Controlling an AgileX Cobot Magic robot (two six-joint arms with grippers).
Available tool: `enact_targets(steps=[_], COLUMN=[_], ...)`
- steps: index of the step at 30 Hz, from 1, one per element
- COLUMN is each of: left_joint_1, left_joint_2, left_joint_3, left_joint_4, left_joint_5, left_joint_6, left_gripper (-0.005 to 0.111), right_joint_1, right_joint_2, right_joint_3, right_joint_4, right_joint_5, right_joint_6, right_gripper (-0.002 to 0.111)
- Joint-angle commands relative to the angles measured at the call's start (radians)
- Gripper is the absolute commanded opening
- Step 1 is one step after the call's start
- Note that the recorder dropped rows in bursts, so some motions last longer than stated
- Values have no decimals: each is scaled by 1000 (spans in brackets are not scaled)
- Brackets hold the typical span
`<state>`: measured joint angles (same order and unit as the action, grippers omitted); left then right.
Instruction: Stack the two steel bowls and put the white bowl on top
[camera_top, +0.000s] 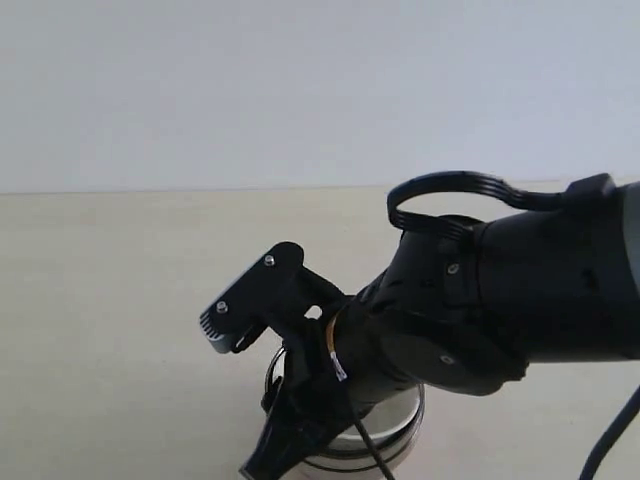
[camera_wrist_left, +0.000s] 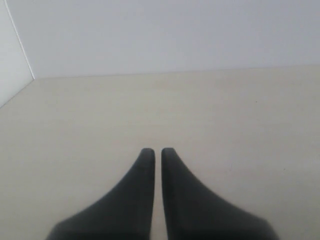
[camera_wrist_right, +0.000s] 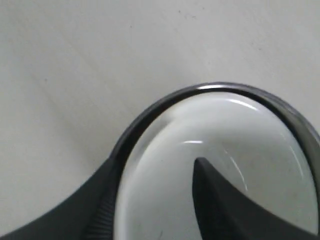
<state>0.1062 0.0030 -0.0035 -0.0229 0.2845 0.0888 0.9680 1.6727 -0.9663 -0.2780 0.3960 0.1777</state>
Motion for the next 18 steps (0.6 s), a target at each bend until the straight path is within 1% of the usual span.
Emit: enact_targets(steps=[1, 11, 13, 14, 16, 17, 18], left_joint_1=[1, 1, 1, 1, 1, 1, 1], left_joint_2=[-3, -3, -3, -3, -3, -3, -3], left_joint_3=[3, 3, 3, 3, 3, 3, 3], left_joint_4=[-3, -3, -3, -3, -3, -3, -3], left_joint_5=[0, 0, 0, 0, 0, 0, 0], left_joint_6=[-11, -11, -11, -11, -11, -11, -11], left_gripper=[4, 4, 4, 4, 4, 4, 4], right_joint_1=[-3, -3, -2, 2, 10, 17, 18], right_joint_2=[-38, -58, -58, -58, -58, -58, -58], right_joint_3=[-45, -53, -53, -53, -53, -53, -53], right_joint_4=[1, 18, 42, 45, 49, 49, 49], right_joint_5=[14, 88, 89, 89, 81, 73, 65], right_joint_6=[-1, 6, 6, 6, -9, -10, -21], right_gripper=[42, 42, 39, 34, 19, 8, 0])
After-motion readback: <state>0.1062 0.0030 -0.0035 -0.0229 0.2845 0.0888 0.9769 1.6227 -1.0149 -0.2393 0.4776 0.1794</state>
